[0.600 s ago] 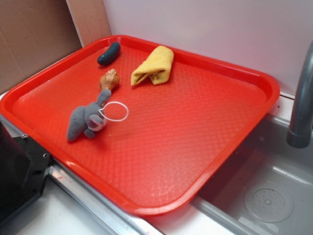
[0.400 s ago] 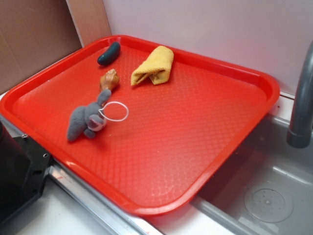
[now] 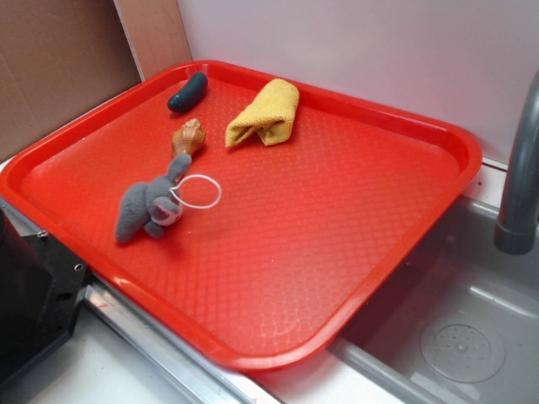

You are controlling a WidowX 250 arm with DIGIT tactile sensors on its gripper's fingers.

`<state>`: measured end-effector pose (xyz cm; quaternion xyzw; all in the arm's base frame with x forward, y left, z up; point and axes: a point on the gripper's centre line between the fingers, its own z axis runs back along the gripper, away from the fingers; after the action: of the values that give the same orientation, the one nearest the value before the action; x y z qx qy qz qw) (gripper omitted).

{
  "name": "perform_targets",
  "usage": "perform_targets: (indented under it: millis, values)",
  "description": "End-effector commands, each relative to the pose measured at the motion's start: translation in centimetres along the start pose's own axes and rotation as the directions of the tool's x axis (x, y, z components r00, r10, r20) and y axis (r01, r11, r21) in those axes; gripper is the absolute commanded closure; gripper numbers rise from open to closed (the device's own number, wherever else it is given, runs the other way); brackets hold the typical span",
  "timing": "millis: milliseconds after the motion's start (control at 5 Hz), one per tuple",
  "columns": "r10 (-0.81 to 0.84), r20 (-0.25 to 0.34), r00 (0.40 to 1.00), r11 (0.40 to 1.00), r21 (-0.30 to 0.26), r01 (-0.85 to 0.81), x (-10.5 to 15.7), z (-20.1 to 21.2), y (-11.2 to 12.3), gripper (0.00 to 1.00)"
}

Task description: Grab the yellow cloth.

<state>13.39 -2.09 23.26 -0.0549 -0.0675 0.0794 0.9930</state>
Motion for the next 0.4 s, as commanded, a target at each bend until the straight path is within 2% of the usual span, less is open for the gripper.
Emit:
perform_targets:
  millis: [0,200]
  values:
    - [0.251,0.158,0.955,0.965,0.042,-0.26,6.1,-3.1,2.6,0.0]
    - [0.311,0.248,0.917,0.944,0.028,-0.328,9.3,-5.6,3.4,0.0]
